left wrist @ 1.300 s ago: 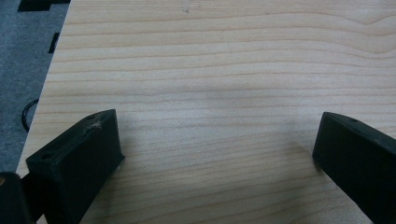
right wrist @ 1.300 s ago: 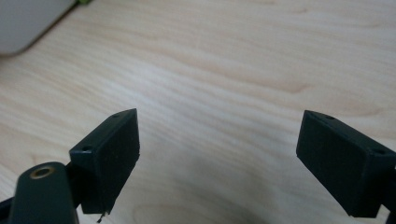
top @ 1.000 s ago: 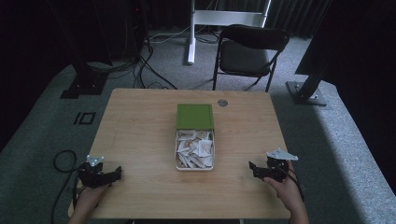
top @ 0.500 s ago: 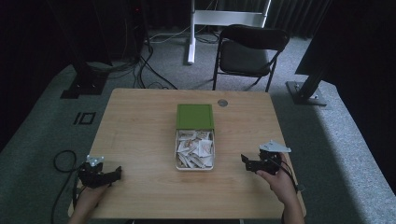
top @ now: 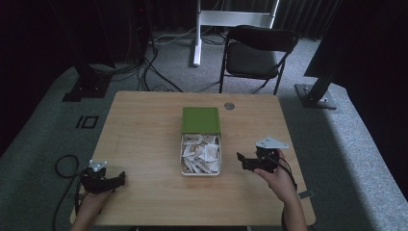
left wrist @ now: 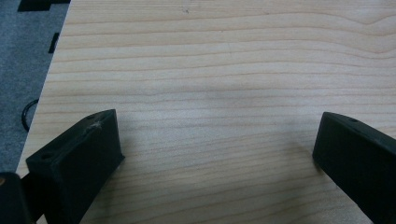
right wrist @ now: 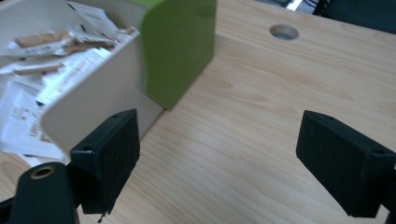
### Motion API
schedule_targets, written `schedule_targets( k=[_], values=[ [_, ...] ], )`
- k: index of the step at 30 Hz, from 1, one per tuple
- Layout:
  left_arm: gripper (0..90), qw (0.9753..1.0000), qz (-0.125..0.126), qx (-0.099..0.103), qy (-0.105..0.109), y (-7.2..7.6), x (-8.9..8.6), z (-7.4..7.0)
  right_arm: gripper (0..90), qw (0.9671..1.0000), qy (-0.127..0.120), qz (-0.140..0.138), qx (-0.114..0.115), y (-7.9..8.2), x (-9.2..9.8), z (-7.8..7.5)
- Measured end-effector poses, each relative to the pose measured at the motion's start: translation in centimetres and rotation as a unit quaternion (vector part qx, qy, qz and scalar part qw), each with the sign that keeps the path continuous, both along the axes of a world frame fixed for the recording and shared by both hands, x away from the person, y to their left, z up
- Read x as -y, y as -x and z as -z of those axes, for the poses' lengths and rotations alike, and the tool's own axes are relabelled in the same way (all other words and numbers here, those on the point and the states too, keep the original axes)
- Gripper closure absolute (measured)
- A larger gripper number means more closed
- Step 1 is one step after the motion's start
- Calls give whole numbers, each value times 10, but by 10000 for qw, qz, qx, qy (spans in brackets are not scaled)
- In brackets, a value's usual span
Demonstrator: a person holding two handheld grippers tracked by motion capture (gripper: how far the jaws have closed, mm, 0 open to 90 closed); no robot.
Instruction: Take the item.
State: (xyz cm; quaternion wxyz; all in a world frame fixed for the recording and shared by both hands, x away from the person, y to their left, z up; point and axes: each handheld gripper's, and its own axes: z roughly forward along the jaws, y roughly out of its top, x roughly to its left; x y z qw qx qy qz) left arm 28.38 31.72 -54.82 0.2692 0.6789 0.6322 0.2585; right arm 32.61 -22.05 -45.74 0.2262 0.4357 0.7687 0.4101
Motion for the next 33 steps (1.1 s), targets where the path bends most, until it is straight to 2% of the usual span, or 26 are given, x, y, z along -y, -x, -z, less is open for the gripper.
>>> schedule_targets(
  k=[19, 33],
  values=[
    [15, 10000, -6, 6, 5, 0, 0, 0, 139, 9980, 8, -581, 230, -12, -56, -27],
    [15, 10000, -4, 8, 3, 0, 0, 0, 144, 9950, -38, -972, 205, -14, -93, -27]
  ],
)
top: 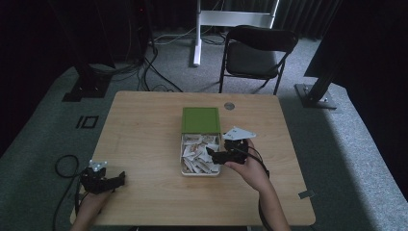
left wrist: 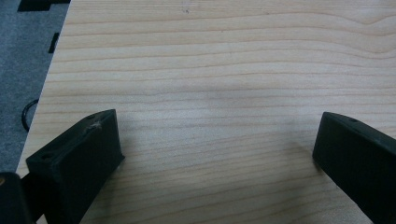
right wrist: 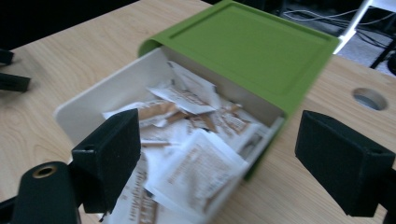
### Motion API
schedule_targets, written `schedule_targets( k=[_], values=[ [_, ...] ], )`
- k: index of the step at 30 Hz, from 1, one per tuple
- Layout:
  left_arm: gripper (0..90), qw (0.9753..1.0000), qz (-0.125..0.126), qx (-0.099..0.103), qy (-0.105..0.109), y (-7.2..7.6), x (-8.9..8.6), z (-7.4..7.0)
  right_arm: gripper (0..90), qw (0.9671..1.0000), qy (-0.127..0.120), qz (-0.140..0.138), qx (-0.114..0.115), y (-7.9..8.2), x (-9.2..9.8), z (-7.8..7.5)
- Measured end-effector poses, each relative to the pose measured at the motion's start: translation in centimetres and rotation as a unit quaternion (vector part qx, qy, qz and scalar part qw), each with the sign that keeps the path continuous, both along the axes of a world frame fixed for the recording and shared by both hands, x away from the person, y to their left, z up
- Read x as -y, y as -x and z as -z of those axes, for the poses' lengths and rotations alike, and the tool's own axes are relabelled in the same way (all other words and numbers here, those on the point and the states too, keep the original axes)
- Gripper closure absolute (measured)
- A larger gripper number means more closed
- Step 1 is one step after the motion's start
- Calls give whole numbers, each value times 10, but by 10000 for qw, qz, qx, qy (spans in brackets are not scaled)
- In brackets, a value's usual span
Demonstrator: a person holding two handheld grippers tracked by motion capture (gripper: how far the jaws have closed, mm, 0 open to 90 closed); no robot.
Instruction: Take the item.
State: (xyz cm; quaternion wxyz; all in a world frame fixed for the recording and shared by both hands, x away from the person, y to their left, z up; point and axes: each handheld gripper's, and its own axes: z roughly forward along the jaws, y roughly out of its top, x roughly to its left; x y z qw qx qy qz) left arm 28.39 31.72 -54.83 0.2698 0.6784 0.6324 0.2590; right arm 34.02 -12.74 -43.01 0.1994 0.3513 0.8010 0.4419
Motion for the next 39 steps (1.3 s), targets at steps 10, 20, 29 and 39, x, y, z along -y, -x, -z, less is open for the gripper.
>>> schedule_targets(
  k=[10, 20, 29, 39],
  values=[
    [15, 10000, 3, -3, -3, 0, 0, 0, 144, 9998, -63, -170, -79, -2, -27, 7],
    [15, 10000, -1, 2, 1, 0, 0, 0, 188, 9997, -172, -112, -135, -1, -49, 13],
    [16, 10000, 8, -8, -7, 0, 0, 0, 281, 9993, -85, 250, -260, -4, -64, 25],
    [16, 10000, 0, -1, 1, 0, 0, 0, 409, 9977, -4, 522, -439, -7, -74, 35]
  ],
)
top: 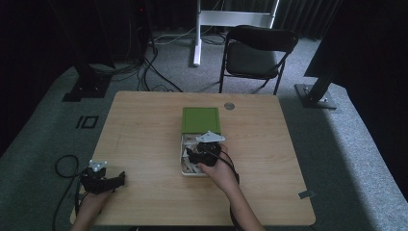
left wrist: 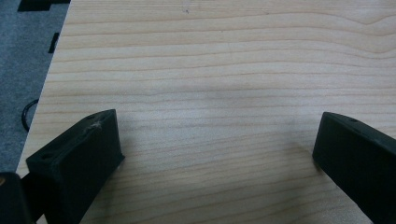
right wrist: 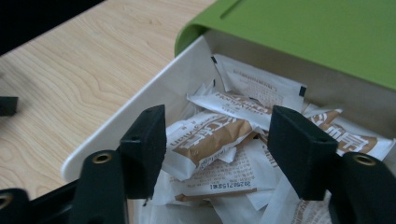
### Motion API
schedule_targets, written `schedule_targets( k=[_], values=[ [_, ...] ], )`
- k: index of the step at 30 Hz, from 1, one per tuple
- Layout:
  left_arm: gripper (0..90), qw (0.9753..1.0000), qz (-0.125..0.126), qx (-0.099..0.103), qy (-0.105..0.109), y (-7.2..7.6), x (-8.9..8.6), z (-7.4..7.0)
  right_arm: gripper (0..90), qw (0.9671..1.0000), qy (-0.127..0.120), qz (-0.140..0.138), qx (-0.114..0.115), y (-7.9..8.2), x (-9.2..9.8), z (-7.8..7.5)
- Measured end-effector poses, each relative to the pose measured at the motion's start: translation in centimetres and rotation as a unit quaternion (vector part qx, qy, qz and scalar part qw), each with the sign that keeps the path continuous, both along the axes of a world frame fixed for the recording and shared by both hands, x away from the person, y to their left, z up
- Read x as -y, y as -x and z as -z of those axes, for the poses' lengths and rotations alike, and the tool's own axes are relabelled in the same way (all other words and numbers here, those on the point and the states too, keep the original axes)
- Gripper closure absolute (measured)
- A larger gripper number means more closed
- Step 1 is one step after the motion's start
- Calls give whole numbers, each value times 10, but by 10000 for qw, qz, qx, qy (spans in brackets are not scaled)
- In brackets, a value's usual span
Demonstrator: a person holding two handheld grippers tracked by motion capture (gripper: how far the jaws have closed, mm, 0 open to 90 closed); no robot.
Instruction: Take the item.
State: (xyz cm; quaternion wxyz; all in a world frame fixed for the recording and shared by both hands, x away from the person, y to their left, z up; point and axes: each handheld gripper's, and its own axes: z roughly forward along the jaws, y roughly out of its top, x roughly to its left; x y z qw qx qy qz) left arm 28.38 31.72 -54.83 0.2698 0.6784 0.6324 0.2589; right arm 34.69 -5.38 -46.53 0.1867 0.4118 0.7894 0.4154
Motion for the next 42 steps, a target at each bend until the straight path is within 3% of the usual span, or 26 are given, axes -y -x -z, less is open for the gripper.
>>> schedule_targets(
  k=[10, 18, 21, 26, 31, 42],
  values=[
    [16, 10000, 3, -2, -3, 0, 0, 0, 445, 9998, -95, 94, -151, -1, -7, 8],
    [16, 10000, 2, -2, -2, 0, 0, 0, 411, 9994, -205, 166, -242, -2, -11, 10],
    [16, 10000, 3, -3, -3, 0, 0, 0, 411, 9997, -94, 125, -212, -3, -14, 11],
    [16, 10000, 12, -12, -11, 0, 0, 0, 594, 9998, 26, 75, -178, -4, -11, 8],
    [16, 10000, 11, -10, -9, 0, 0, 0, 770, 9999, -6, -41, -129, -4, -6, 3],
    [15, 10000, 2, 0, -2, 0, 0, 0, 824, 9993, -269, -267, -22, 3, 4, -13]
  ],
)
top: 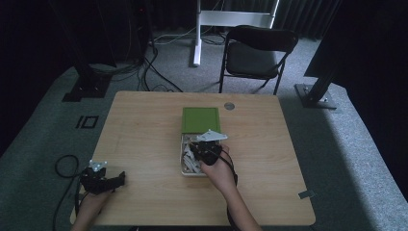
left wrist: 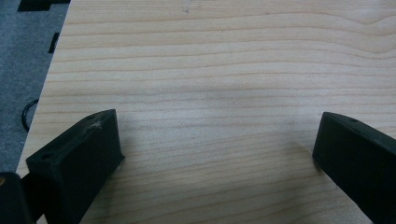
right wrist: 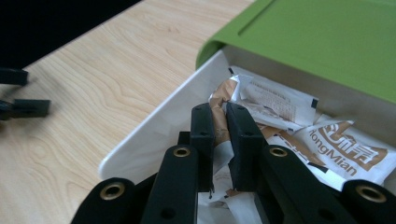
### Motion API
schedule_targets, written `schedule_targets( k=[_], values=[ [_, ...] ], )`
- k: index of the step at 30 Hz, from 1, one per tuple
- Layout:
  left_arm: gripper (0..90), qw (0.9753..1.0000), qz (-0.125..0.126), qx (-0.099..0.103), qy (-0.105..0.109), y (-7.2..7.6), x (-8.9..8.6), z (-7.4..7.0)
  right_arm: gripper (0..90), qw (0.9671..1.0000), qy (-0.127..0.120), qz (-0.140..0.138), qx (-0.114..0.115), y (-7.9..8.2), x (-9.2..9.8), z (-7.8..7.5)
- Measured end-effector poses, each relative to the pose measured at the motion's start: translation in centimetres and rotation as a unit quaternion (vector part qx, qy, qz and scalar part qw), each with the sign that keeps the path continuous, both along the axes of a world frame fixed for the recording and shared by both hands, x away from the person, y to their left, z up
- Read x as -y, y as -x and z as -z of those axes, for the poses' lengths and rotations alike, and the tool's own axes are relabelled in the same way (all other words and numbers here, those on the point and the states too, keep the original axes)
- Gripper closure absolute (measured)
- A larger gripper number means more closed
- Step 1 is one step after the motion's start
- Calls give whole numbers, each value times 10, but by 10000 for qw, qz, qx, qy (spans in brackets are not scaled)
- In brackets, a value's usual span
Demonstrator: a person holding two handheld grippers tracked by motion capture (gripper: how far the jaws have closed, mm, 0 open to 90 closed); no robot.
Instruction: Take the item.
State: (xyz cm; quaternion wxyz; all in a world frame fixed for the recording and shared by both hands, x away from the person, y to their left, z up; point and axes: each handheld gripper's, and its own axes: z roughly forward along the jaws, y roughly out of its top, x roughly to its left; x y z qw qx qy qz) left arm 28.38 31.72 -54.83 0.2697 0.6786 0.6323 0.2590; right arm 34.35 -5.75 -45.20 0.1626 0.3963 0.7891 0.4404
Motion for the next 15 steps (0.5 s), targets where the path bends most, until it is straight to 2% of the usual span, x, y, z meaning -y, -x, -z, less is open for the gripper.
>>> schedule_targets(
  k=[6, 15],
  values=[
    [15, 10000, 1, -2, -1, 0, 0, 0, 829, 9999, -143, -41, 57, 4, 7, -10],
    [15, 10000, 1, -2, -1, 0, 0, 0, 831, 9998, -185, -48, 104, 7, 18, -21]
  ],
)
